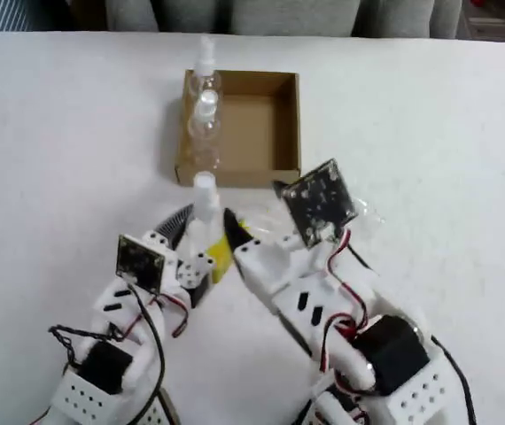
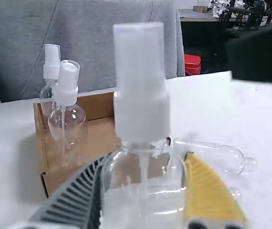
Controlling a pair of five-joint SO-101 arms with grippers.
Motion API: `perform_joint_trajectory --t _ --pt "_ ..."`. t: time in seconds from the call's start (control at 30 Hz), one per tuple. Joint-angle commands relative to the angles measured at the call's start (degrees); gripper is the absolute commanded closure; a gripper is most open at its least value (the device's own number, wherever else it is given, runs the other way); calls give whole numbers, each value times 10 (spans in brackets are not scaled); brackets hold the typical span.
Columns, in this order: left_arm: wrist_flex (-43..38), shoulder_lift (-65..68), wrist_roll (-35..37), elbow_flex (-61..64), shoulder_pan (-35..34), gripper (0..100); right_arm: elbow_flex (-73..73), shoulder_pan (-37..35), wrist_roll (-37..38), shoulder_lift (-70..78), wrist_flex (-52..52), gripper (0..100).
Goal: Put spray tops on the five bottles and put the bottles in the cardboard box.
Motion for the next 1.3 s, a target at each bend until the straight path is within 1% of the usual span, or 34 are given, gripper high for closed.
perform_joint_trajectory --t 0.0,0.13,0.3,0.47,0.53,0.73,0.93,1.07,1.13,1.27 --pt "-22 -7 -9 -2 -6 978 49 63 8 1 -30 773" --pt "-22 -7 -10 -2 -6 978 152 118 8 -3 -100 773" --pt "-21 -7 -10 -2 -6 978 261 175 4 1 -231 773" --pt "-21 -7 -10 -2 -6 978 362 180 4 2 -356 773" --pt "-20 -7 -10 -2 -6 978 393 183 4 0 -390 773" --pt "-16 -6 -6 -2 -2 978 418 183 4 -3 -397 773" --pt "-11 -6 -9 -2 -6 978 425 161 4 -4 -395 773" --pt "21 -6 -10 -2 -6 978 426 159 4 -4 -394 774" --pt "30 -6 -10 -2 -6 978 427 159 3 -4 -394 808" --pt "33 -6 -10 -2 -6 978 428 159 4 -4 -394 982"
